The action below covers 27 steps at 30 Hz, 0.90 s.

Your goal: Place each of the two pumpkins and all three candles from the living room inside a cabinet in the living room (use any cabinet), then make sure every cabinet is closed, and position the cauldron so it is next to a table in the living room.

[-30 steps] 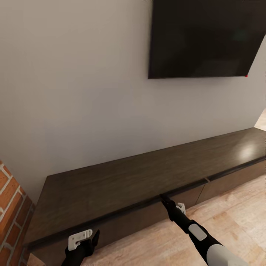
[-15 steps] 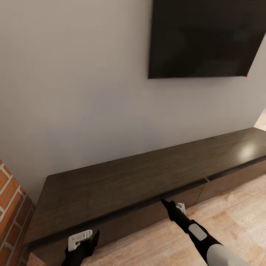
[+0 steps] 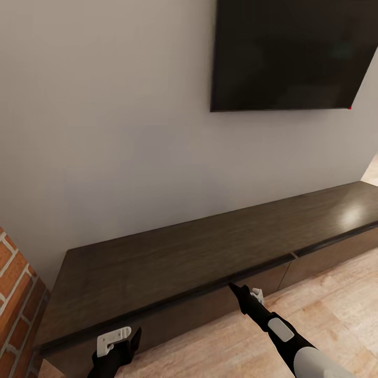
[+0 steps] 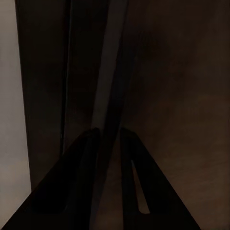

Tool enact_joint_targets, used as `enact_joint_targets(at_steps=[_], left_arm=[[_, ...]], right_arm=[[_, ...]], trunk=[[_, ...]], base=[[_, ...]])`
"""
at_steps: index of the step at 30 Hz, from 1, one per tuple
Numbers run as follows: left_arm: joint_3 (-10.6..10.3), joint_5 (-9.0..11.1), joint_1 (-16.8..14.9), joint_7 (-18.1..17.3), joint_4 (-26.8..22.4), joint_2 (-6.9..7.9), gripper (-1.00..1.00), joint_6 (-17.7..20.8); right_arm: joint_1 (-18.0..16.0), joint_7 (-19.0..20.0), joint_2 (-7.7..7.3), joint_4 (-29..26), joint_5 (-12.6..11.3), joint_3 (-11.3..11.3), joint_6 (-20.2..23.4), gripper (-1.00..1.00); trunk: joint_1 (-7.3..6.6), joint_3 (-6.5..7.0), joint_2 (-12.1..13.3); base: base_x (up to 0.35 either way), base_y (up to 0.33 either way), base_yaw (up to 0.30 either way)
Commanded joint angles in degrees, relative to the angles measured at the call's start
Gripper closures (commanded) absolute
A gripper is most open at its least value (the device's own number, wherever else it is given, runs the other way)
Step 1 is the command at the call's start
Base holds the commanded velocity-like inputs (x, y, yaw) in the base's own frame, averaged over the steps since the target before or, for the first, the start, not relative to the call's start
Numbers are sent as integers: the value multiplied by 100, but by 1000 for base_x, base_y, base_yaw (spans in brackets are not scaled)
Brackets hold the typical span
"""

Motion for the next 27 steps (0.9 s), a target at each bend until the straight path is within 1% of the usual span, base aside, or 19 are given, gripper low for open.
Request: enact_joint_targets(at_steps=[1,8,10,12,13,15,17,27], left_arm=[[-12,58,0,42,-13,5,-100,23],[-18,61,6,-18,-28,11,-100,29],[-24,45,8,-303,-37,19,-100,36],[-26,36,8,-476,-39,21,-100,39],[-26,30,10,-628,-40,26,-100,43],[-27,22,14,-794,-42,31,-100,48],[-28,17,16,-886,-42,33,-100,53],[-29,11,18,-970,-41,34,-100,50]], right_arm=[[-2,24,-1,7,-33,-36,45,100],[-2,24,-1,7,-33,-34,45,100],[-2,24,-1,6,-33,-34,45,100],[-2,24,-1,6,-33,-34,45,100],[-2,24,-1,6,-33,-34,45,100],[-2,24,-1,5,-33,-34,45,100],[-2,24,-1,5,-33,-34,45,100],[-2,23,3,2,-30,-34,45,100]], trunk=[[0,-4,-2],[0,-4,-2],[0,-4,-2],[0,-4,-2],[0,-4,-2],[0,-4,-2],[0,-4,-2],[0,-4,-2]], base=[[0,0,0],[0,0,0],[0,0,0],[0,0,0],[0,0,0],[0,0,0],[0,0,0],[0,0,0]])
